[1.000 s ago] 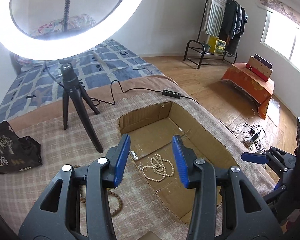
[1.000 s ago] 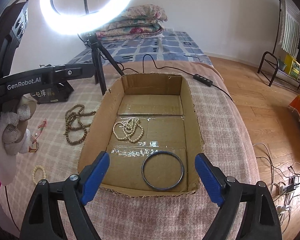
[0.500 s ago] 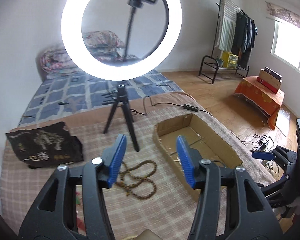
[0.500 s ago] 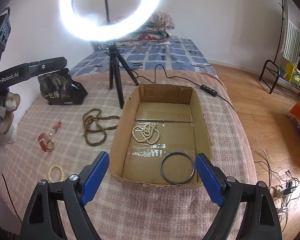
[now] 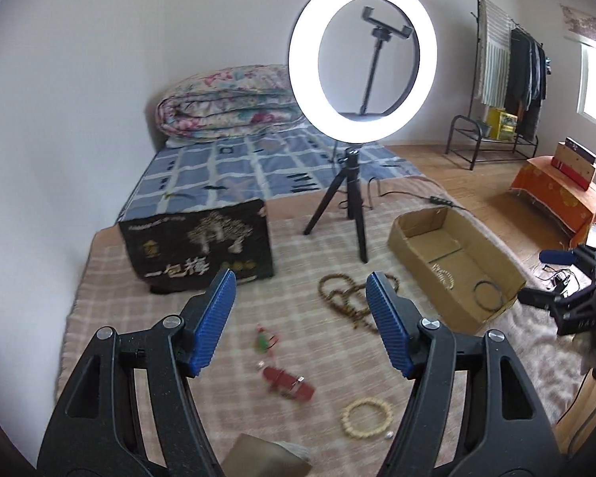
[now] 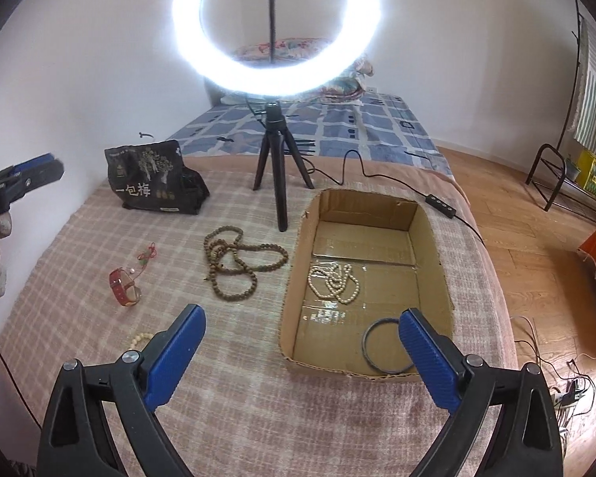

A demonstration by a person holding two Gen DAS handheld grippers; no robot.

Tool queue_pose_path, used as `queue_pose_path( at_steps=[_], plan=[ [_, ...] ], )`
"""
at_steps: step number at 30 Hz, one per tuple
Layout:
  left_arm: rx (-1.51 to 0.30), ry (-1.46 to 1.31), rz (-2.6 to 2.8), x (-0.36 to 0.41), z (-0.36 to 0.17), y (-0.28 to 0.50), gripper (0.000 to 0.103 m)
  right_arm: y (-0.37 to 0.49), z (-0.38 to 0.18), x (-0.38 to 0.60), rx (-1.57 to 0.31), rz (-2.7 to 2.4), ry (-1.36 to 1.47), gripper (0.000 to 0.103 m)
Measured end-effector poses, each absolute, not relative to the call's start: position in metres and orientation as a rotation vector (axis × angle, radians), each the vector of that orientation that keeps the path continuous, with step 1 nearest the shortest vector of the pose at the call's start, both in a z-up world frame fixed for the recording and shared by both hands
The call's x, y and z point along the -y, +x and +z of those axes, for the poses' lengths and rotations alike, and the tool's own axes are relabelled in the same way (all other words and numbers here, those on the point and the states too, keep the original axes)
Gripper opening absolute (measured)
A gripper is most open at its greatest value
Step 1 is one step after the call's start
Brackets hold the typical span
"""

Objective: Organize jewelry
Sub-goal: 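Grasp the red-strap watch with the left tool while the right tool grips the wooden beads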

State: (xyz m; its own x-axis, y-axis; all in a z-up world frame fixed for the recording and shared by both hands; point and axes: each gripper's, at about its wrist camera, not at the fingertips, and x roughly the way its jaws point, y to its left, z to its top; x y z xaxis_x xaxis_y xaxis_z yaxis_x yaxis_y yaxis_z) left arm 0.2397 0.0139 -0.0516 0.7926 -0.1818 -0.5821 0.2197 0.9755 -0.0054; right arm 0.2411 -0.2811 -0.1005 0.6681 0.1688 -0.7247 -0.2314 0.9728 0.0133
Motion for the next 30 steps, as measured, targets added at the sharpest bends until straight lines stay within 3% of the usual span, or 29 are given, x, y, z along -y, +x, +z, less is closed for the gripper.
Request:
queue_pose_path(
  at_steps=[11, 30],
  plan=[
    [-0.754, -0.106, -0.171, -0.064, -0.106, 0.22, 0.07, 0.262, -0.113, 0.239, -0.851, 0.281, -0.116, 0.099],
    [-0.907, -0.211, -0.242, -0.037, -0.181, 0.241, 0.07, 0.354, -0.167, 0.157, -1.048, 0.419, -0.226, 0.099]
  ],
)
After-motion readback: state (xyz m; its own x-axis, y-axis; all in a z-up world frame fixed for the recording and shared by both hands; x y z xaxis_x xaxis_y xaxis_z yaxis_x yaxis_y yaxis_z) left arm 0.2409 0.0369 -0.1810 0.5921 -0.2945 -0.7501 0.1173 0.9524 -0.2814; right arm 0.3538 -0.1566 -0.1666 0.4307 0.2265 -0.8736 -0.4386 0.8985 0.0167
